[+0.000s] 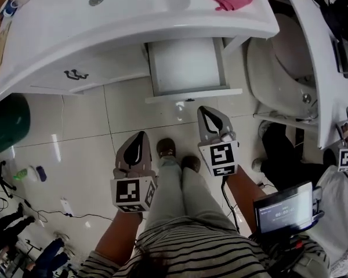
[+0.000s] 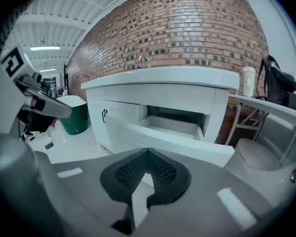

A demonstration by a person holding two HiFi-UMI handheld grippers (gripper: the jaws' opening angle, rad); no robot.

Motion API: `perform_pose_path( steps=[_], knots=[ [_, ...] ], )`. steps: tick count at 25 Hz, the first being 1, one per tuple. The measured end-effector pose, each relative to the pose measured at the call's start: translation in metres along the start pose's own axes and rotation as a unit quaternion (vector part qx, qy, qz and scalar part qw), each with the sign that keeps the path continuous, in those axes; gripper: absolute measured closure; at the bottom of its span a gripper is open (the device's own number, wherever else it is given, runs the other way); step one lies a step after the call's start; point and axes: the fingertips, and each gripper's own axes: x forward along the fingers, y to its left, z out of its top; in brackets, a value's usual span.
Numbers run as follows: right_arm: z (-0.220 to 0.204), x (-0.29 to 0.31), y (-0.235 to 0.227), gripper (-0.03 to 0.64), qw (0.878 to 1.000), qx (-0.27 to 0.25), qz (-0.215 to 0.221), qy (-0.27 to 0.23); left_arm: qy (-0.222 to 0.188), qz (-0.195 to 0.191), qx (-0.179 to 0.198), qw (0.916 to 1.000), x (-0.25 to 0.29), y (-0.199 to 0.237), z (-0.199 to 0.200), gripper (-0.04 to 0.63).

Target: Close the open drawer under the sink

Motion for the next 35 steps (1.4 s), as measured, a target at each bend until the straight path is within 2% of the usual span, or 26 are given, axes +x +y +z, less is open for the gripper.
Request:
perform_pose_path(
  steps=[9,35],
  knots=[
    [-0.011,0.027,-0.012,0.620,1.000,0.005,-0.020,0.006,-0.002,0.002,-0.001,1.0000,0.018,0.013,-0.003,0.580],
    [0.006,0.054,-0.024,0.620,1.000,0.001,-0.025,-0.005,0.005,0.006,-0.008,0.9999,0.032,0.034,0.002,0.580]
  ],
)
